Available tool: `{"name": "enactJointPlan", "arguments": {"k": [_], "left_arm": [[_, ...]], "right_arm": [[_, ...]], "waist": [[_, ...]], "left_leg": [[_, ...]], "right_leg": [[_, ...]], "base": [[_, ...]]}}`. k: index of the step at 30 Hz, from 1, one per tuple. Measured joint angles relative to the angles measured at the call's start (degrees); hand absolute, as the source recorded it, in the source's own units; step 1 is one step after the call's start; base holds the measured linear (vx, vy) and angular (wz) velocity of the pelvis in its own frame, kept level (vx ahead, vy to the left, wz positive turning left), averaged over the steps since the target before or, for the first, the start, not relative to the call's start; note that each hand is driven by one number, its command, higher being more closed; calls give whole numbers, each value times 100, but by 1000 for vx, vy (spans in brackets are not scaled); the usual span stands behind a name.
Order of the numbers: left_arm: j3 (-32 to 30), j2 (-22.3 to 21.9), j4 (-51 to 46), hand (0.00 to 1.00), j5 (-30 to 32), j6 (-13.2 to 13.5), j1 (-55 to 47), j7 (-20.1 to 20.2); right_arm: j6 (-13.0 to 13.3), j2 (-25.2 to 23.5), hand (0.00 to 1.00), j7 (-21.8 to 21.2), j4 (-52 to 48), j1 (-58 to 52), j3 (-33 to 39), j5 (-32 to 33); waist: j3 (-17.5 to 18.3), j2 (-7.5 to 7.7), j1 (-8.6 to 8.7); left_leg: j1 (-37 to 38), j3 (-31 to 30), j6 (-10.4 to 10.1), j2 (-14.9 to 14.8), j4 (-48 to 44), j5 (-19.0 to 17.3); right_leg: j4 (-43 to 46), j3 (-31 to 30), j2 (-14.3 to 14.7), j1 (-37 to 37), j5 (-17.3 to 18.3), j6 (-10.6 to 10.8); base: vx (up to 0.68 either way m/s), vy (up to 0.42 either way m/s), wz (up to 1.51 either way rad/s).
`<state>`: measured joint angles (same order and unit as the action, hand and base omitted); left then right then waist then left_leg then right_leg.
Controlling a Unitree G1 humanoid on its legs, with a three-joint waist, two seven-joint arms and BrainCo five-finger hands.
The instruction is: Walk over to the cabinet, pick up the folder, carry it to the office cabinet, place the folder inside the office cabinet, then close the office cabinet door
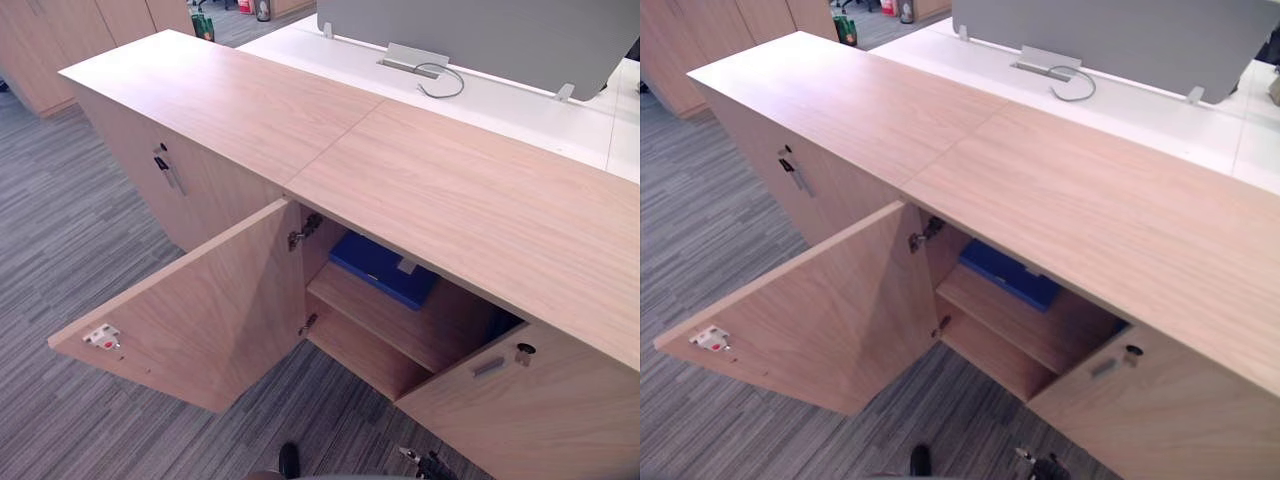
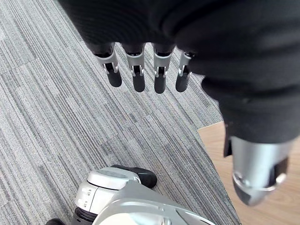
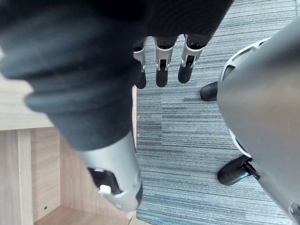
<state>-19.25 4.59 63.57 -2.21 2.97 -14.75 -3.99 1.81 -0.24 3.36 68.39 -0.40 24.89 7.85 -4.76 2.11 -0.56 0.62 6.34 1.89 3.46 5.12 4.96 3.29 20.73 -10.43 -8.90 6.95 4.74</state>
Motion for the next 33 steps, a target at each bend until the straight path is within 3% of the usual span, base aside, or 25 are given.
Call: {"name": "enactJointPlan", "arguments": {"k": [8,11,14,16,18,23,29,33], "left_arm": [[193,56,-303,0,-513,59,-11,-50],[-94,-145,-1242,0,-725,76,33,-94],[-918,-165,-1661,0,-1056,102,214,-111],[-1545,57,-1690,0,-1430,95,351,-151],[-1720,268,-1690,0,-1542,84,398,-187],[-2306,1077,-1368,0,-1403,-28,765,-195],[-2388,1920,-895,0,-903,-142,1397,-177],[-2384,2340,-442,0,-939,-223,1789,10]], "right_arm": [[-1,56,0,4,114,-71,31,0],[-15,129,0,10,102,-159,91,-3],[-31,120,0,4,91,-172,250,-8],[-69,126,0,-5,89,-193,335,-10],[-77,120,0,-13,89,-193,413,-20],[-189,113,0,-89,92,-167,505,-43],[-187,138,0,-204,96,-139,500,-43],[-191,197,0,-267,100,-158,496,-40]], "waist": [[-31,-28,18],[-60,-53,26],[-57,-56,35],[-56,-54,39],[-44,-27,38],[-49,-11,3],[-41,-16,-28],[-39,-20,-26]], "left_leg": [[7,-157,-99,-15,32,52],[-78,-300,-84,-14,31,83],[-73,-280,-65,-11,31,81],[-67,-228,-64,-8,30,73],[-59,-200,-72,-1,27,51],[79,-63,-95,-15,22,-41],[158,63,-175,-100,20,-135],[175,89,-193,-148,-2,-149]], "right_leg": [[-25,130,49,-76,36,15],[-60,258,51,-65,85,-5],[-85,243,52,-76,86,-9],[-131,196,50,-79,84,-12],[-152,156,47,-91,79,-15],[-257,84,67,-233,53,4],[-288,-79,159,-243,48,-23],[-287,-115,200,-240,44,-42]], "base": [[-86,-41,7],[-85,-18,24],[-5,-1,-3],[31,-5,-10],[74,-12,-10],[74,-24,-11],[26,-19,-13],[-12,-14,-5]]}}
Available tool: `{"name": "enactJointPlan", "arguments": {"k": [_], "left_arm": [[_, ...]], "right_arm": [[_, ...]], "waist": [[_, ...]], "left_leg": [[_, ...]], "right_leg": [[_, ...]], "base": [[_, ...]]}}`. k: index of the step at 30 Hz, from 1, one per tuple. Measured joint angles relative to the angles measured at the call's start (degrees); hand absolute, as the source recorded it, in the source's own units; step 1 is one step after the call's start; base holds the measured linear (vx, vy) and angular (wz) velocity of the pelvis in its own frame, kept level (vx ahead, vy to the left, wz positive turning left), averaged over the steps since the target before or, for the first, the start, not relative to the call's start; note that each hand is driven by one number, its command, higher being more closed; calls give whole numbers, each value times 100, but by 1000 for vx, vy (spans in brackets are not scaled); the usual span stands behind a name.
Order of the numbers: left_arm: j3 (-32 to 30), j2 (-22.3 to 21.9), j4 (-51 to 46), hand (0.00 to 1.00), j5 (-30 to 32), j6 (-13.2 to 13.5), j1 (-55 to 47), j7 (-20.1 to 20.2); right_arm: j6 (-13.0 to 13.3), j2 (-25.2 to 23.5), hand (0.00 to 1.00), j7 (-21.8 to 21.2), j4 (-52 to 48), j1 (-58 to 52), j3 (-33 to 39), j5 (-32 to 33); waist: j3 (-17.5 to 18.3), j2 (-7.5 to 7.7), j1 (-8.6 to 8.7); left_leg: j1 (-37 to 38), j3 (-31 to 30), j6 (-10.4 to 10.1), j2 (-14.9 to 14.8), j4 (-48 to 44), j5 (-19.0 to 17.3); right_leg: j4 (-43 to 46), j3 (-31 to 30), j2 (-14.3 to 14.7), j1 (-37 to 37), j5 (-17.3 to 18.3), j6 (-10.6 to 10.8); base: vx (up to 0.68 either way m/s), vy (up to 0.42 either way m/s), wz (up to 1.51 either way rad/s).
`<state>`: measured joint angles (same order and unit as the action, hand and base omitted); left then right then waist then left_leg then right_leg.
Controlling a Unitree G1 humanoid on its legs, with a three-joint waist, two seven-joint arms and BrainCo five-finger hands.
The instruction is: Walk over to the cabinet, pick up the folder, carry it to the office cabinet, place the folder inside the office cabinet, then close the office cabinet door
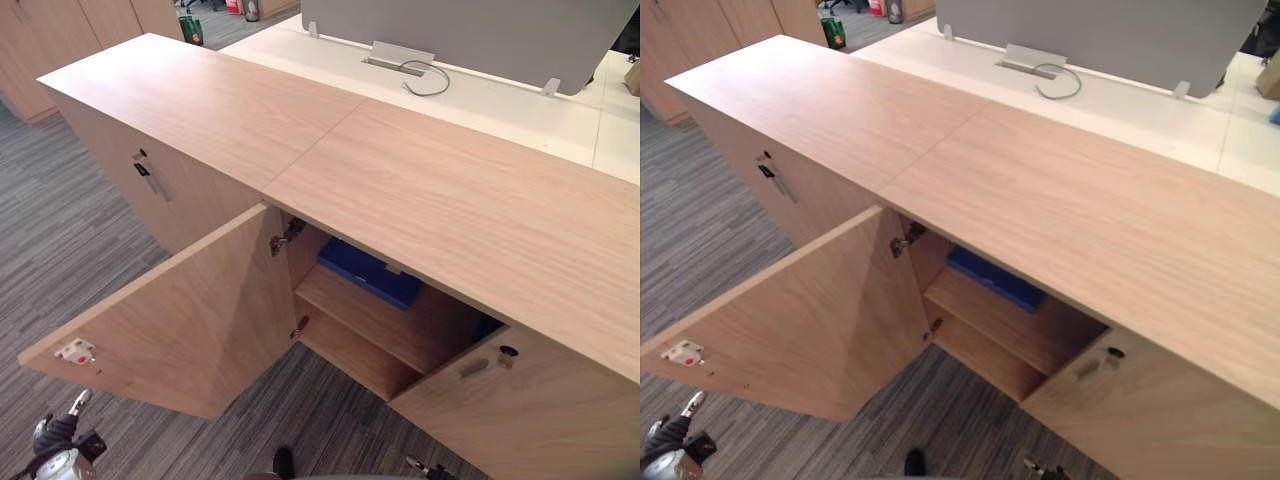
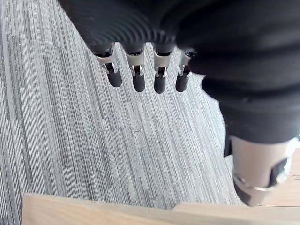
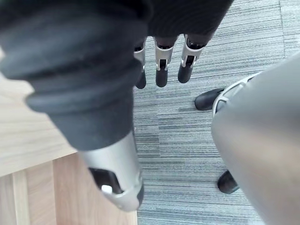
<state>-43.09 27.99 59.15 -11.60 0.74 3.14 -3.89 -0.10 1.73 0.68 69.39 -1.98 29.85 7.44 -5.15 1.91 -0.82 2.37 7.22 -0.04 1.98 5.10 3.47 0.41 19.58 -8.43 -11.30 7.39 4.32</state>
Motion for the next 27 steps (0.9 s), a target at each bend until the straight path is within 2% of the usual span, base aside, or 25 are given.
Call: {"name": "enactJointPlan", "arguments": {"k": [3,6,8,12,16,19,23,27], "left_arm": [[208,449,105,0,94,-48,203,56],[631,633,79,0,318,-47,383,37],[1209,660,-377,0,575,-40,521,26],[1766,701,-1233,0,962,-30,492,-79],[2063,679,-1873,0,1283,-25,182,13],[2162,460,-2445,0,1447,19,-177,100],[2185,63,-2527,0,1354,98,-296,157],[2466,-233,-2900,0,1308,121,-543,154]], "right_arm": [[1,8,0,-63,0,-3,-19,27],[2,11,0,-64,-2,-9,-51,37],[3,14,0,-65,-3,-51,-115,39],[9,40,0,-67,-43,-181,-250,50],[6,35,0,-68,-162,-232,-304,41],[8,47,0,-68,-234,-231,-394,37],[7,56,0,-110,-233,-219,-495,2],[3,57,0,-157,-230,-218,-525,-213]], "waist": [[-4,-9,-41],[-18,-35,-97],[-28,-62,-151],[-29,-64,-204],[-19,-49,-237],[-7,-53,-327],[20,-106,-347],[32,-131,-366]], "left_leg": [[31,39,-14,-42,0,-9],[41,47,-15,-45,2,-9],[40,32,-17,-43,23,-7],[9,-11,-9,-28,23,1],[-21,-41,0,-15,-3,24],[-21,-53,-3,-13,-4,39],[-22,-115,-7,-10,-1,77],[-35,-194,1,-10,27,142]], "right_leg": [[10,-58,30,2,-9,-19],[17,-80,32,3,-8,-19],[39,-79,30,13,-6,-22],[69,-72,20,43,1,-31],[69,-60,16,59,2,-32],[68,-50,17,53,2,-32],[67,26,23,26,6,-39],[88,72,31,12,23,-67]], "base": [[-38,-3,-7],[-53,3,-5],[-73,5,0],[-45,9,5],[-11,6,5],[-16,0,2],[-39,-7,8],[-78,-8,10]]}}
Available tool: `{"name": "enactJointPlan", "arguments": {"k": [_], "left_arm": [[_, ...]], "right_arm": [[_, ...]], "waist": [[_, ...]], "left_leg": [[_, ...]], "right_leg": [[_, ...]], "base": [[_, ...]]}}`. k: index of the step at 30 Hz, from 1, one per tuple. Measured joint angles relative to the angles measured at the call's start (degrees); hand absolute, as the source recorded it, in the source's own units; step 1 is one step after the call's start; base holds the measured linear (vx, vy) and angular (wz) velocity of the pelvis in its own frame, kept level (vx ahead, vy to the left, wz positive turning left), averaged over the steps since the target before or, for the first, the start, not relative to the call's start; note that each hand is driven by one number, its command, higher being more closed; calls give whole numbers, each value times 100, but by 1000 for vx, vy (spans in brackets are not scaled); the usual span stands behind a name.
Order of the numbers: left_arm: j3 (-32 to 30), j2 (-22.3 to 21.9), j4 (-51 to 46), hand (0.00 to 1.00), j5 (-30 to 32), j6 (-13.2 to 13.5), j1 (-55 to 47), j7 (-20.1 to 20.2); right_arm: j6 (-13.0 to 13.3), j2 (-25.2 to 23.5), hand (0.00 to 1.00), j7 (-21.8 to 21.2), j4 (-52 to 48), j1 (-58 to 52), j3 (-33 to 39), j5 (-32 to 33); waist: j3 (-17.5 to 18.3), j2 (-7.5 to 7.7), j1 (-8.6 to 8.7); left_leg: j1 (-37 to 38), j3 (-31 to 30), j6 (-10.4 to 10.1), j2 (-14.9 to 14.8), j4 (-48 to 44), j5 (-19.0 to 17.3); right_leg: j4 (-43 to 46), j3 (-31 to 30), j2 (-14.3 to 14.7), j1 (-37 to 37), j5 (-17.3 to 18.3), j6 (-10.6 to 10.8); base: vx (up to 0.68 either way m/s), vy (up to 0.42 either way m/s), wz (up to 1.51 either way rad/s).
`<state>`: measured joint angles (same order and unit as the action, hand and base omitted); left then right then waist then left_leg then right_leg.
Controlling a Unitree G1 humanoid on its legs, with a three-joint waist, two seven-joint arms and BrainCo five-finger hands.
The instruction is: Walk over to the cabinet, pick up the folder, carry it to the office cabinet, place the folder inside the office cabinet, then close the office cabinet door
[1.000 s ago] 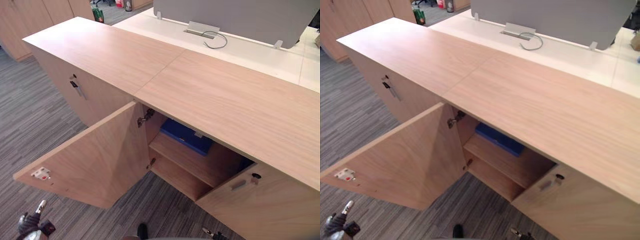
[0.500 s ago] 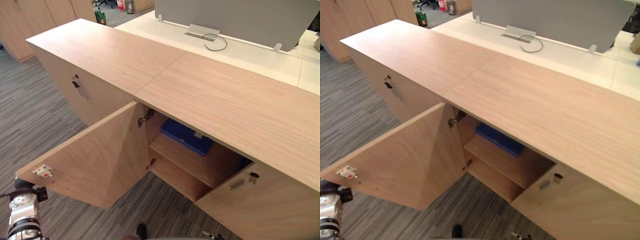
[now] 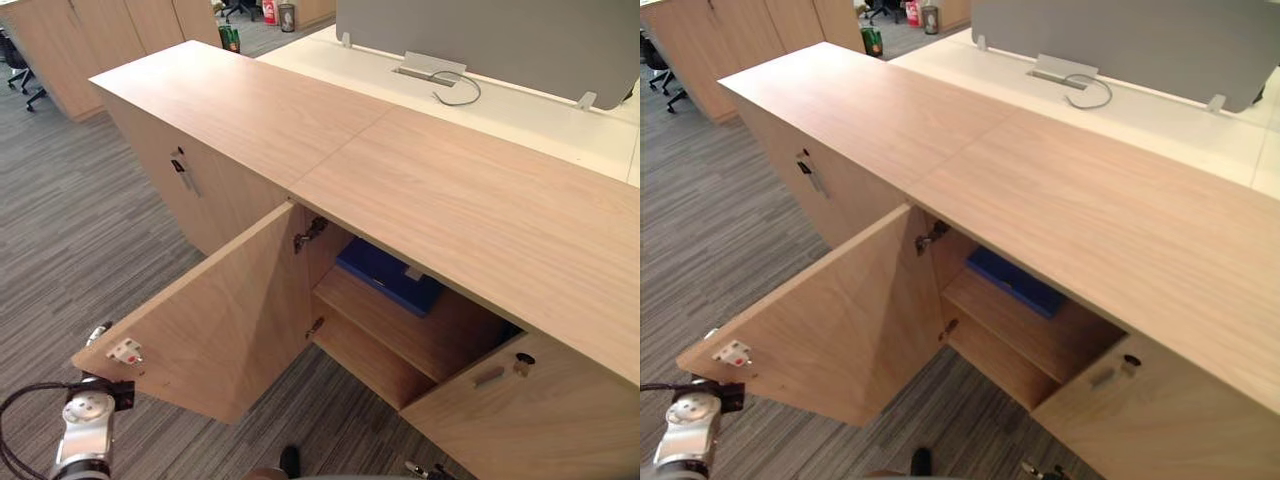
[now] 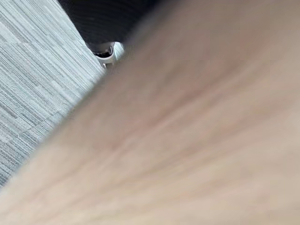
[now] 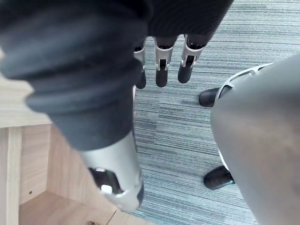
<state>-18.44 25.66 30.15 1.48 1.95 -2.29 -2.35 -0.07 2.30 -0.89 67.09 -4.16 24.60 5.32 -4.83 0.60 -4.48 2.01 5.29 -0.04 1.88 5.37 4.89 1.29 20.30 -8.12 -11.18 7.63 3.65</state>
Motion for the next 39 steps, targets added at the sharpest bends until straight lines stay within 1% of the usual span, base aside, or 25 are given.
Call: {"name": "enactJointPlan", "arguments": {"k": [2,4,5,7,8,9,10,11,12,13,14,15,16,19,22,24,27,32,36,37,39], "left_arm": [[220,-147,-277,0,9,20,-156,1],[659,-327,-626,0,37,44,-258,2],[780,-384,-693,0,51,50,-262,2],[1099,-659,-983,0,65,66,-502,-4],[1224,-672,-1062,0,99,72,-578,-3],[1533,-658,-1189,0,127,73,-708,17],[1862,-640,-1300,0,129,75,-808,71],[2015,-637,-1356,0,140,80,-836,117],[2303,-625,-1520,0,159,114,-920,243],[2456,-624,-1588,0,174,159,-952,293],[2755,-629,-1693,0,251,249,-993,428],[3034,-636,-1776,0,290,338,-993,562],[3167,-647,-1822,0,305,391,-993,634],[3660,-747,-2084,0,420,688,-963,867],[3784,-735,-2140,0,604,777,-919,911],[3834,-728,-2140,0,752,810,-922,915],[4038,-683,-2145,0,813,870,-922,964],[4274,-668,-2145,0,930,878,-922,1064],[4458,-636,-2144,0,931,878,-911,1078],[4474,-635,-2143,0,935,878,-910,1078],[4568,-631,-2142,0,986,877,-868,1078]], "right_arm": [[-1,1,0,0,0,2,-34,-26],[-1,67,0,1,1,21,-213,-158],[-2,77,0,1,5,37,-220,-211],[-3,78,0,4,10,122,-281,-211],[-1,86,0,9,10,126,-369,-212],[-2,85,0,10,11,147,-459,-213],[-2,77,0,14,17,172,-522,-213],[-2,81,0,20,20,173,-595,-214],[-2,74,0,33,25,203,-623,-224],[-2,71,0,40,32,223,-623,-226],[-2,70,0,56,71,236,-625,-227],[-2,69,0,68,73,240,-660,-227],[-1,66,0,73,73,251,-673,-229],[0,30,0,111,77,400,-674,-268],[1,31,0,124,83,451,-688,-432],[1,39,0,152,83,454,-837,-433],[1,31,0,164,109,458,-845,-445],[0,30,0,207,125,445,-846,-450],[-1,28,0,288,124,436,-827,-447],[-2,27,0,307,124,431,-808,-447],[-10,2,0,384,124,380,-529,-443]], "waist": [[3,-8,-25],[18,-32,-24],[19,-36,-24],[19,-35,-41],[20,-35,-49],[20,-36,-55],[31,-35,-53],[44,-34,-53],[53,-34,-53],[52,-34,-54],[56,-28,-53],[65,-20,-42],[70,-15,-18],[90,7,120],[92,3,159],[92,2,174],[97,-6,193],[97,-5,253],[98,-3,376],[99,-2,380],[102,-1,403]], "left_leg": [[-14,-52,8,9,2,34],[-126,-244,-8,37,3,105],[-152,-286,-9,31,3,120],[-199,-326,10,40,3,168],[-202,-336,16,44,3,173],[-216,-364,25,57,3,187],[-261,-412,26,71,3,200],[-304,-429,31,75,2,214],[-396,-456,37,77,1,241],[-430,-465,42,80,1,252],[-455,-478,50,94,0,264],[-457,-482,99,110,-1,297],[-457,-482,102,117,-1,299],[-464,-478,104,115,-4,304],[-461,-481,95,82,-5,309],[-449,-486,85,57,-4,315],[-440,-491,63,12,-2,329],[-421,-482,44,-33,1,338],[-391,-385,30,-60,1,324],[-385,-346,19,-68,1,314],[-381,-222,-2,-103,0,288]], "right_leg": [[14,19,-3,-1,10,-10],[13,171,-11,17,34,-37],[13,195,-13,27,39,-35],[17,233,-19,45,44,-37],[20,235,-20,45,44,-35],[26,251,-26,49,44,-32],[36,276,-33,78,47,-24],[52,288,-35,120,48,-20],[88,302,-41,216,48,-7],[96,305,-43,248,44,-2],[96,311,-50,267,39,6],[94,313,-63,266,25,29],[91,313,-68,266,20,39],[86,314,-59,264,-6,79],[68,314,-20,253,-7,80],[48,315,6,231,-7,80],[45,315,38,222,-6,80],[45,300,44,224,-5,79],[45,190,47,242,-10,76],[44,155,49,253,-15,75],[-3,20,76,294,-61,71]], "base": [[-87,4,15],[-122,-1,40],[-123,6,42],[-78,28,18],[-58,31,8],[-48,26,12],[-44,24,15],[-35,23,15],[-20,18,10],[-10,21,9],[8,16,5],[0,0,0],[0,0,0],[10,-7,0],[2,-16,0],[-3,-43,1],[-9,-25,0],[-32,-1,-2],[-23,4,-12],[-7,5,-26],[1,-1,-33]]}}
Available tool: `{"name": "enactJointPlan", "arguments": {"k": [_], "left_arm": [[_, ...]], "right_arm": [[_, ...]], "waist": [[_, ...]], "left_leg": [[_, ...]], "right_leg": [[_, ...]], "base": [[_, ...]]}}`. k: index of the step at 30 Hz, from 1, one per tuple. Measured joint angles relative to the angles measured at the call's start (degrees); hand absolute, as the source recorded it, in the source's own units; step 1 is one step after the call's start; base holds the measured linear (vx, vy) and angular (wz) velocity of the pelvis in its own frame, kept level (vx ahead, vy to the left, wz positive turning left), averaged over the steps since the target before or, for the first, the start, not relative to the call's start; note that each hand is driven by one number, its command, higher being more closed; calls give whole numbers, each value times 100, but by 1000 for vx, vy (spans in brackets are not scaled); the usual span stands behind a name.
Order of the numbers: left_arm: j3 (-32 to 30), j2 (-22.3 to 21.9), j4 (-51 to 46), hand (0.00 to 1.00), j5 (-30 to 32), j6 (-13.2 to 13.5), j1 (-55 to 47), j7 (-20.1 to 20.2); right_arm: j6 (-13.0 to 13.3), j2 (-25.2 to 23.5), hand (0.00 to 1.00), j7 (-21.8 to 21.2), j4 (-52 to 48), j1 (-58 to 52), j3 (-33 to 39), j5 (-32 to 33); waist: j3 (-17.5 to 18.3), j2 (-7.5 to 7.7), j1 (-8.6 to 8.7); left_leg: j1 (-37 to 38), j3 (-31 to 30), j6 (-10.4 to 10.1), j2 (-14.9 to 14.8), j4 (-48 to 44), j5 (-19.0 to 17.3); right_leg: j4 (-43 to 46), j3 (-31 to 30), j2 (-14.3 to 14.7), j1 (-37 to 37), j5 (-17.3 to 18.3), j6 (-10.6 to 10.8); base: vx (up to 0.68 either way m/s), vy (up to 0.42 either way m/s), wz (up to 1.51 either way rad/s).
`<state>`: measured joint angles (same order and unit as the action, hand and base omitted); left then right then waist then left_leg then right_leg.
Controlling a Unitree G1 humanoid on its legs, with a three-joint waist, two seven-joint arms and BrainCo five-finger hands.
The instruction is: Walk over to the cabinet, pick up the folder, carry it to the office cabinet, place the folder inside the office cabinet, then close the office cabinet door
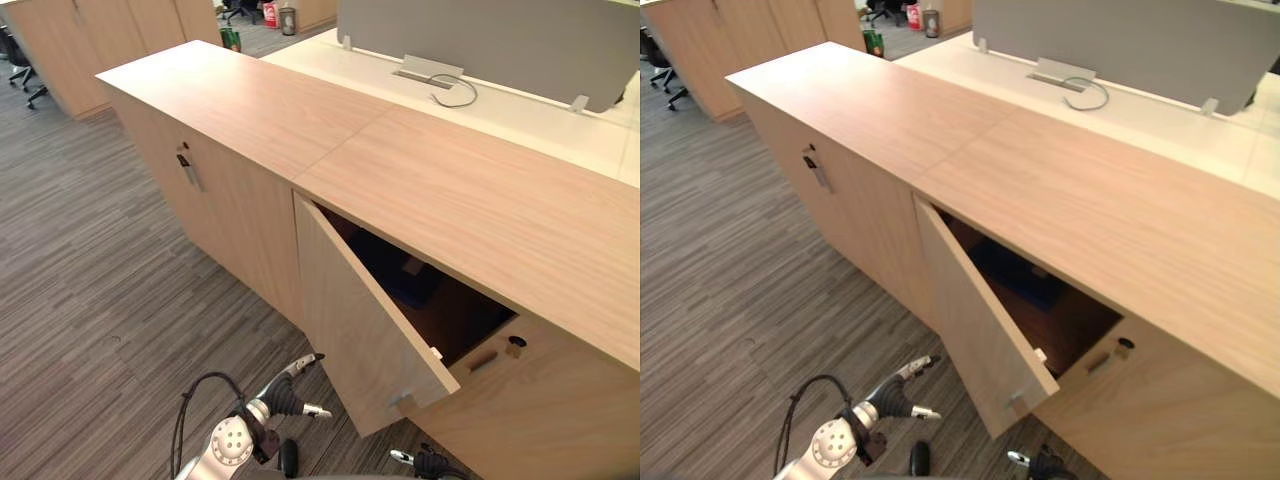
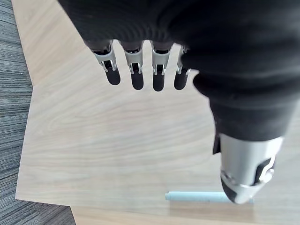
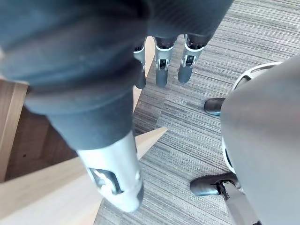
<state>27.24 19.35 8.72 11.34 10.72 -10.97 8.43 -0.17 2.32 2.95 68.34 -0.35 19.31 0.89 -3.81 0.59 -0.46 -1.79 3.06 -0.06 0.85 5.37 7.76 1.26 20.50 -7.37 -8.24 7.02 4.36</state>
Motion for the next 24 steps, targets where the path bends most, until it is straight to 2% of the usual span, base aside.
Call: {"name": "enactJointPlan", "arguments": {"k": [8,12,15,16,20,21,22,23,24], "left_arm": [[132,-128,88,0,38,0,180,-4],[-256,-581,950,0,-214,-11,249,-158],[-1026,-1084,1998,0,-1126,-187,305,-461],[-1364,-1227,2470,0,-1686,-254,316,-605],[-2161,-1370,3355,0,-3014,-351,298,-958],[-2569,-1392,3539,0,-3485,-350,249,-1092],[-2772,-1420,3593,0,-3634,-350,226,-1135],[-3237,-1503,3673,0,-3868,-341,167,-1200],[-3491,-1550,3748,0,-3910,-334,158,-1221]], "right_arm": [[-75,-34,0,60,-6,-258,1097,13],[-98,-80,0,61,-11,-399,1314,12],[-93,-93,0,67,-24,-403,1296,21],[-90,-95,0,88,-47,-423,1243,37],[-77,-141,0,117,-67,-456,1179,234],[-65,-150,0,136,-65,-446,1055,272],[-61,-146,0,141,-65,-434,1041,271],[-53,-135,0,164,-67,-415,1052,276],[-46,-127,0,172,-71,-413,1053,282]], "waist": [[85,-1,151],[168,6,168],[172,7,208],[180,9,223],[174,48,236],[118,112,199],[88,114,163],[25,80,88],[-5,56,64]], "left_leg": [[92,277,-47,-58,-4,-45],[148,377,-63,-107,0,-68],[196,420,-76,-145,2,-86],[204,428,-92,-154,2,-101],[172,508,-68,-183,-122,-182],[-72,586,-61,-238,-729,-469],[-226,632,-65,-304,-1144,-674],[-526,636,-88,-473,-1979,-1070],[-635,584,-97,-551,-2327,-1211]], "right_leg": [[-88,-260,43,0,-83,17],[-94,-376,45,1,-115,11],[-107,-445,70,2,-136,1],[-108,-491,79,3,-144,2],[-111,-539,118,25,-178,-8],[-86,-670,112,33,-217,-11],[-83,-719,130,31,-235,-14],[-80,-838,211,0,-253,-28],[-79,-869,258,-35,-265,-38]], "base": [[7,-10,-20],[-29,14,-15],[-77,12,-14],[-66,17,-5],[-29,10,-11],[-13,2,-30],[-33,8,-48],[-35,6,-43],[-48,17,-50]]}}
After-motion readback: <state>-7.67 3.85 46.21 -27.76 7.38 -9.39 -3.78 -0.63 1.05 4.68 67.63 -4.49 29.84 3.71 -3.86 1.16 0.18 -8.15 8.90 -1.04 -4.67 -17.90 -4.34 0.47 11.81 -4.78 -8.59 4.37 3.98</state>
